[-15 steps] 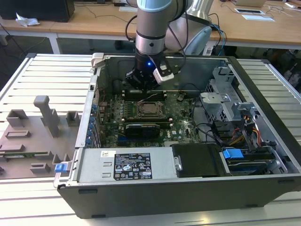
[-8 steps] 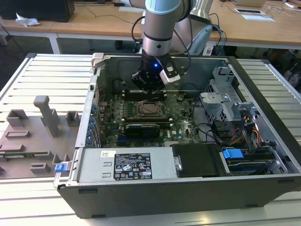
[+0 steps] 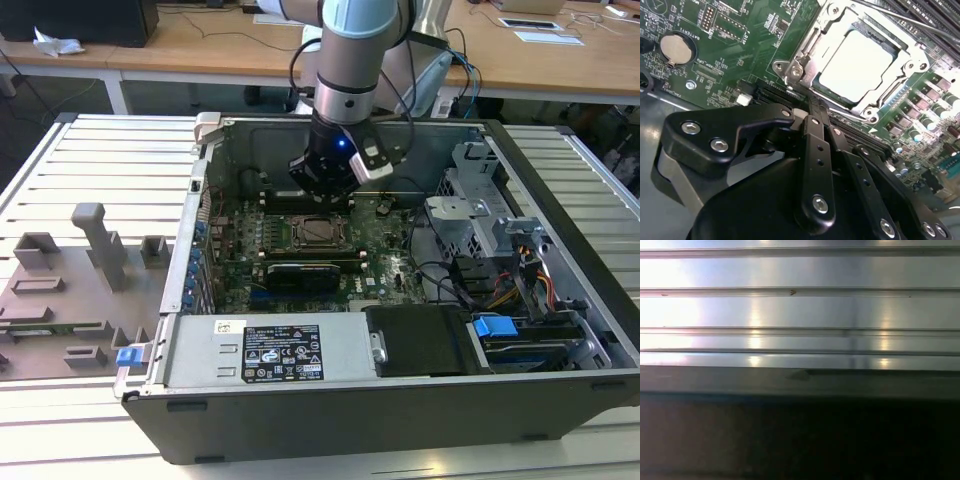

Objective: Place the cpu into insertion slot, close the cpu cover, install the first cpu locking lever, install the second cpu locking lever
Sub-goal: 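Install the first cpu locking lever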

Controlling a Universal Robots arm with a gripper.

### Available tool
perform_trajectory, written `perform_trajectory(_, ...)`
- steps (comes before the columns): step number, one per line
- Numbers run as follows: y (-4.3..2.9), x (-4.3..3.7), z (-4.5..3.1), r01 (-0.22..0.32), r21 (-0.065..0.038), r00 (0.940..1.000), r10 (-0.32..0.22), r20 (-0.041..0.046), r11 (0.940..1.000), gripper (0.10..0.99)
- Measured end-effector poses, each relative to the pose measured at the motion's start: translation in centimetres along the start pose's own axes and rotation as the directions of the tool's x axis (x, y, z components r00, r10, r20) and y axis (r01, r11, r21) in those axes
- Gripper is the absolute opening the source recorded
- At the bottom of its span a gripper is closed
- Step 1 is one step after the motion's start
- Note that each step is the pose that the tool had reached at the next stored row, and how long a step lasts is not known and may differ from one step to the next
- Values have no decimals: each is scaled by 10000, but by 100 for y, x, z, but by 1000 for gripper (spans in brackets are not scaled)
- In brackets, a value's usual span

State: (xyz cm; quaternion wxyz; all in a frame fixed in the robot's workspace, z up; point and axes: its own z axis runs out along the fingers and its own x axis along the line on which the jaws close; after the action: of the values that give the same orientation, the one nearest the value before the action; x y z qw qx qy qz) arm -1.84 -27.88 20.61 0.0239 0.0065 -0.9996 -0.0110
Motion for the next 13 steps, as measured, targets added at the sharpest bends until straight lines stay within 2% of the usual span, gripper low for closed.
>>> perform_trajectory(7,-30,-20,24,1,-2,10000,-1,0,10000,106)
perform_trajectory(13,-20,-41,54,-2,3,10000,2,-3,10000,106)
